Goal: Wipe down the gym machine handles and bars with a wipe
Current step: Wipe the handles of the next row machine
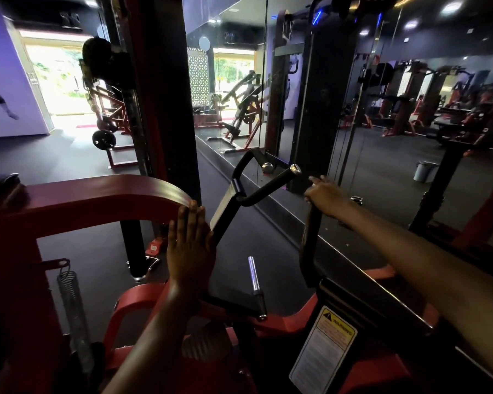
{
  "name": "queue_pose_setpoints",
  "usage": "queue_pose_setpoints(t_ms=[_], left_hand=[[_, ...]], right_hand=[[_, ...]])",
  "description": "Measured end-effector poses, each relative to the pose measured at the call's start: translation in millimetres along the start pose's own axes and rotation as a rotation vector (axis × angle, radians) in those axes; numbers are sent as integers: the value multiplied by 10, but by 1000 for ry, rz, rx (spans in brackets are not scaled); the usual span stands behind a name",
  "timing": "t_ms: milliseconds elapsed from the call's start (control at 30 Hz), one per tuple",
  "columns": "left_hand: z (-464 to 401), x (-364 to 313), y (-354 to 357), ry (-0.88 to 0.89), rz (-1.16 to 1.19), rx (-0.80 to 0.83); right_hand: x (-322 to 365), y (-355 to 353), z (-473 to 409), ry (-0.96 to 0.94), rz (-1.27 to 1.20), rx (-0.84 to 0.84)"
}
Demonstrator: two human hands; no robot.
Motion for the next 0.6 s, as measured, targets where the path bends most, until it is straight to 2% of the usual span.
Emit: queue_pose_setpoints(t_ms=[67, 200, 300, 367, 500, 600], left_hand=[[2, 5, 5, 6, 9, 5], [-8, 5, -8, 7, 18, 11], [5, 14, -13, 9, 37, 13], [11, 20, -5, 18, 42, 13], [5, 22, -17, 17, 48, 2], [14, 18, -15, 25, 48, -10]], right_hand=[[60, 142, 83, -58, 23, 152], [531, 351, 253, -289, 116, 224], [938, 684, 400, -393, 216, 353], [917, 665, 342, -347, 212, 383], [455, 416, 187, -144, 329, 423], [369, 311, 198, -141, 92, 309]])
Point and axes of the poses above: each hand's wrist, its own z-axis away from the middle knuckle, its own y-axis out of the palm, x = y × z, the point moved 8 cm from there along -z, towards the middle knuckle, and after that the axes turned 5 degrees about -y, right-handed, at the moved point
